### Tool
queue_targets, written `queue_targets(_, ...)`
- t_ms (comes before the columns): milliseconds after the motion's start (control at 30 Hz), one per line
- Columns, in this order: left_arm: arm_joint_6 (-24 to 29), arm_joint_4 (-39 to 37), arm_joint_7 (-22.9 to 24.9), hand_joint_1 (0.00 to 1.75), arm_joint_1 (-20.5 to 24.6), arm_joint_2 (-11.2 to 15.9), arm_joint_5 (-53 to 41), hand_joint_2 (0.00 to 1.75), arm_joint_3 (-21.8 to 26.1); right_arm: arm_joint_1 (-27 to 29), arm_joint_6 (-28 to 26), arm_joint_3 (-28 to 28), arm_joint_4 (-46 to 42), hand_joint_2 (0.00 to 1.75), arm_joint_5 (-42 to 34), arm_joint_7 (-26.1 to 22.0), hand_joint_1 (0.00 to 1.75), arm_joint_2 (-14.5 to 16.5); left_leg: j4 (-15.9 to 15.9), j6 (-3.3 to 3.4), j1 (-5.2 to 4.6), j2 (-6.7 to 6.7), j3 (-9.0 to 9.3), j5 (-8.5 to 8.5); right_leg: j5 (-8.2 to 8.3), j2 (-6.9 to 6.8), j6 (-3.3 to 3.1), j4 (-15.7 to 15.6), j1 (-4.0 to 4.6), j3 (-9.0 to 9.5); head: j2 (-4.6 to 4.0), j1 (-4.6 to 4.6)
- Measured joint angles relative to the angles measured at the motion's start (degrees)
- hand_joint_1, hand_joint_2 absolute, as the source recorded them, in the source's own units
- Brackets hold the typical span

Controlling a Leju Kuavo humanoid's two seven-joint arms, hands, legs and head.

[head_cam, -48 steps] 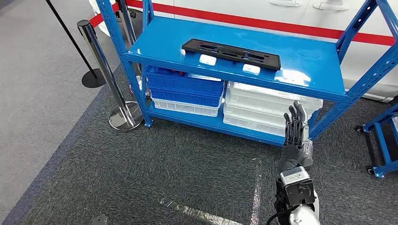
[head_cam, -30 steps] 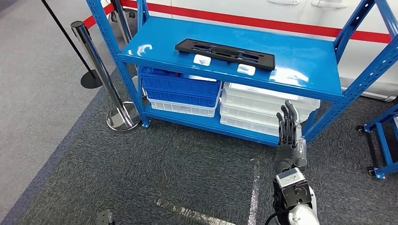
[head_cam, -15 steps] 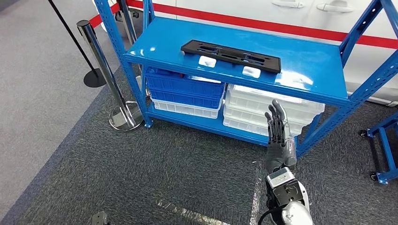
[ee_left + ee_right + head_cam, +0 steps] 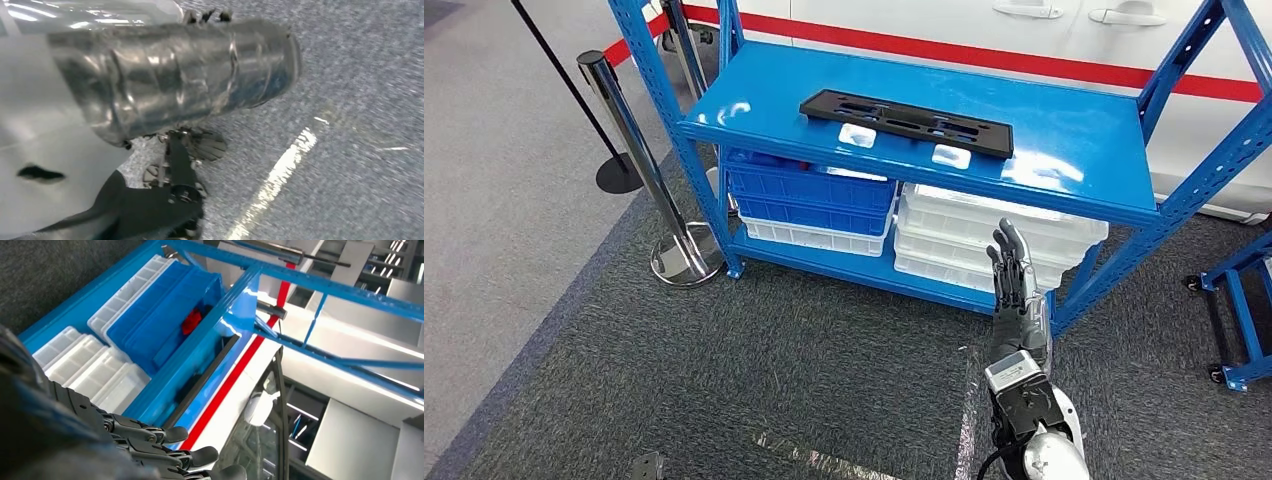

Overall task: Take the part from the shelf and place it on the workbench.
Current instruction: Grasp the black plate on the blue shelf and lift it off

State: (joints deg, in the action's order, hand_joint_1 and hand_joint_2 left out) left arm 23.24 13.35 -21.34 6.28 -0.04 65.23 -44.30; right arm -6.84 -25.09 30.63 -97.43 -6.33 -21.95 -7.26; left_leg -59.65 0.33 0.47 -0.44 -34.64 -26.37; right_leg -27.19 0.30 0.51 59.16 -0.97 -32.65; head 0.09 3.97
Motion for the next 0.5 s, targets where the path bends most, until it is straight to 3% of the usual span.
queue_targets(67, -0.03, 0.0, 0.03, 0.0, 0.08, 0.0, 0.07, 0.0, -0.19, -0.06, 0.05, 0.1, 0.01, 0.0, -0.02, 0.03, 0.0, 0.0, 0.26, 0.54, -0.11, -0.06, 0.08, -0.13, 0.02, 0.02, 0.62, -0.21, 0.05, -0.05, 0.0, -0.03)
queue_targets(133, -0.06, 0.0, 0.03, 0.0, -0.02, -0.03, 0.13, 0.0, -0.27, -0.15, 0.05, 0.23, 0.03, 0.0, 0.03, 0.03, 0.0, 0.0, 0.76, 1.28, 0.02, -0.01, 0.35, 0.08, -1.07, 0.0, 1.18, 0.74, -0.08, -0.43, 0.0, -0.13)
queue_targets(167, -0.06, 0.0, 0.01, 0.0, -0.07, -0.04, 0.14, 0.0, -0.28, -0.21, 0.0, 0.28, 0.03, 0.0, 0.04, 0.04, 0.0, 0.0, 1.02, 1.64, 0.12, 0.03, 0.5, 0.19, -2.26, -0.02, 1.39, 2.71, -0.12, -1.39, 0.0, -0.24)
queue_targets(233, -0.05, 0.0, -0.08, 0.0, -0.1, -0.04, 0.15, 0.0, -0.32, -0.26, -0.19, 0.39, 0.08, 0.0, 0.0, 0.16, 0.0, 0.01, 1.16, 2.14, 0.1, 0.09, 0.61, 0.16, -5.28, -0.07, 1.65, 9.95, -0.15, -5.05, 0.0, -0.42)
queue_targets(300, -0.05, 0.0, -0.2, 0.0, -0.12, -0.02, 0.15, 0.0, -0.38, -0.16, -0.33, 0.5, 0.27, 0.0, -0.07, 0.31, 0.0, 0.01, 1.06, 2.39, -0.06, 0.06, 0.69, -0.06, -6.32, -0.08, 1.74, 15.62, -0.12, -8.31, 0.0, -0.43)
queue_targets(333, -0.05, 0.0, -0.24, 0.0, -0.15, -0.02, 0.15, 0.0, -0.43, -0.11, -0.36, 0.53, 0.41, 0.0, -0.08, 0.35, 0.0, 0.0, 1.0, 2.46, -0.16, 0.02, 0.8, -0.2, -5.33, -0.08, 1.64, 15.52, -0.1, -8.57, 0.0, -0.44)
queue_targets(367, -0.05, 0.0, -0.26, 0.0, -0.2, -0.03, 0.15, 0.0, -0.46, -0.1, -0.4, 0.54, 0.53, 0.0, -0.09, 0.37, 0.0, 0.0, 0.94, 2.47, -0.24, -0.04, 0.99, -0.35, -3.44, -0.07, 1.42, 13.19, -0.05, -7.7, 0.0, -0.45)
queue_targets(433, -0.05, 0.0, -0.28, 0.0, -0.29, -0.14, 0.16, 0.0, -0.51, -0.13, -0.59, 0.54, 0.63, 0.0, -0.11, 0.45, 0.0, 0.01, 0.88, 2.32, -0.42, -0.12, 1.42, -0.71, 0.31, -0.09, 0.65, 5.46, 0.23, -4.19, 0.0, -0.44)
queue_targets(500, -0.05, 0.0, -0.3, 0.0, -0.24, -0.26, 0.15, 0.0, -0.52, -0.18, -0.88, 0.56, 0.63, 0.0, -0.13, 0.55, 0.0, 0.02, 0.84, 1.93, -0.56, -0.13, 1.58, -0.98, 1.5, -0.09, 0.09, 0.56, 0.62, -1.79, 0.0, -0.39)
